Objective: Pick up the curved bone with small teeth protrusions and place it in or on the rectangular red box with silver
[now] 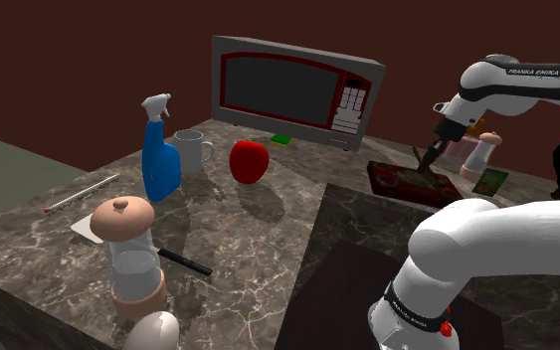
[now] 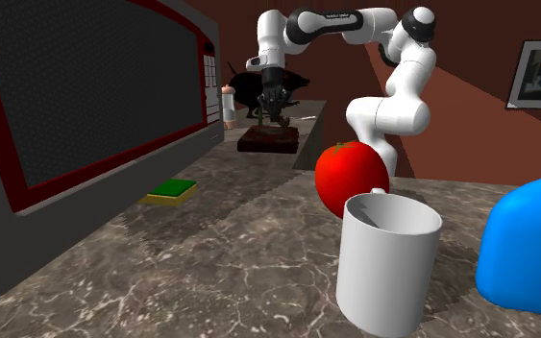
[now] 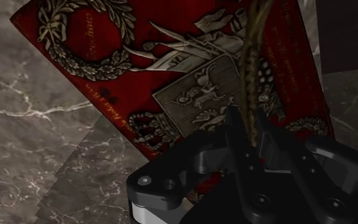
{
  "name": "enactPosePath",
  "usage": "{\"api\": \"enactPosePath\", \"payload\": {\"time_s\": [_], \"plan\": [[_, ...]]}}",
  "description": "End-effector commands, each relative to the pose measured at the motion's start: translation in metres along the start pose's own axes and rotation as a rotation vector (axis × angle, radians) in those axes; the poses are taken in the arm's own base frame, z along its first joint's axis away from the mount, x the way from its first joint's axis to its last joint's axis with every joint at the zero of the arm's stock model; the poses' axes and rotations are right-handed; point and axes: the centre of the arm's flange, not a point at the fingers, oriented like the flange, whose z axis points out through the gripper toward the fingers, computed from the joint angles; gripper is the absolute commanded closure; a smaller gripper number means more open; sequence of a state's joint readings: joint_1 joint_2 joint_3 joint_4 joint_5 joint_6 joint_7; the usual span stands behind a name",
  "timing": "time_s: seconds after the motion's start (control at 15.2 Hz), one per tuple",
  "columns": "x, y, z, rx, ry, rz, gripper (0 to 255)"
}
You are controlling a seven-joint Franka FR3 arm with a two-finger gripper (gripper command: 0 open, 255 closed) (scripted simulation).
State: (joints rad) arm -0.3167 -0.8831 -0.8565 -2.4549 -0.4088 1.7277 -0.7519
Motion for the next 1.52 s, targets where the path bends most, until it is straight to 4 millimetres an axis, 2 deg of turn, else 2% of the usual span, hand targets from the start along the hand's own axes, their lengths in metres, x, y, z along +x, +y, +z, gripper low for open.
{"api": "enactPosePath", "payload": {"time_s": [0.0,0.2,0.66,0.73,1.06,1.32,1.45], "plan": [[-0.001,0.001,0.011,0.002,-0.003,0.001,255],[-0.003,0.003,0.025,0.002,-0.003,0.001,255],[-0.003,0.003,0.025,0.002,-0.003,0.001,255],[-0.003,0.003,0.025,0.002,-0.003,0.001,0],[-0.003,0.003,0.025,0.002,-0.003,0.001,0],[-0.003,0.003,-0.025,0.002,-0.003,0.001,0],[-0.003,0.003,-0.025,0.002,-0.003,0.001,0]]}}
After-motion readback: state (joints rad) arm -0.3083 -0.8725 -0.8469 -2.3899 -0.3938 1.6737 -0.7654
